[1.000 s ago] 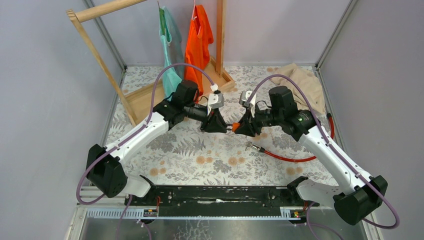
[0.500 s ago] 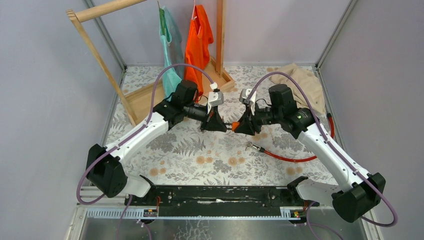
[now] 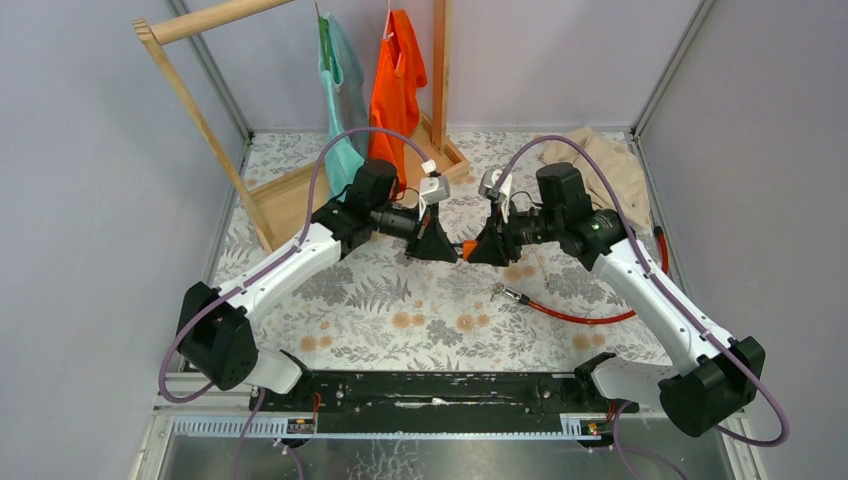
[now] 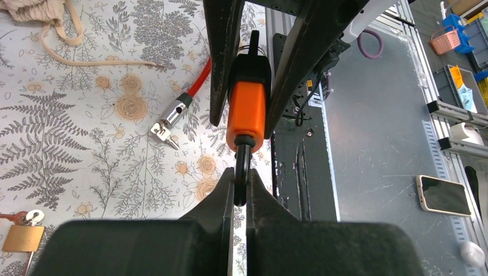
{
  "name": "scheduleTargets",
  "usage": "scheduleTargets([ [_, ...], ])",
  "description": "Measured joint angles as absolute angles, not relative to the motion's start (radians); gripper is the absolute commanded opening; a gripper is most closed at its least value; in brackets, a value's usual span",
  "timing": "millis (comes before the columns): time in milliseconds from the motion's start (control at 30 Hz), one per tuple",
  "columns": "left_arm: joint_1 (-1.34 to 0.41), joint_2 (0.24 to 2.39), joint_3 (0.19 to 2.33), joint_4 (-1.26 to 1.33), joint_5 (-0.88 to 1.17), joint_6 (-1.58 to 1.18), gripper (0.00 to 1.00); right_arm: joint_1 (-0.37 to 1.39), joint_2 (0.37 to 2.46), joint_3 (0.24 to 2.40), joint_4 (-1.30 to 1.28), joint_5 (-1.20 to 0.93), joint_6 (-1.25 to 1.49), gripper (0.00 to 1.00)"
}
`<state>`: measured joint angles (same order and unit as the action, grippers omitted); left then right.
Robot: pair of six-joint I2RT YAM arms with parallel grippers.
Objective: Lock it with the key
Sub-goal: Lock the lock.
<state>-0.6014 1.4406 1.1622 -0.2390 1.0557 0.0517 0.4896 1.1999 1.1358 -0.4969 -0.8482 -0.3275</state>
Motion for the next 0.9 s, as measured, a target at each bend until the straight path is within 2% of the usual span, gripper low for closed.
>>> scheduleTargets([
  [900,-0.643,1.522,1.179,-0.203,0.993,-0.054,0.0,0.461,1.171,1.055,-0.459,-0.798,-0.27,0.0],
])
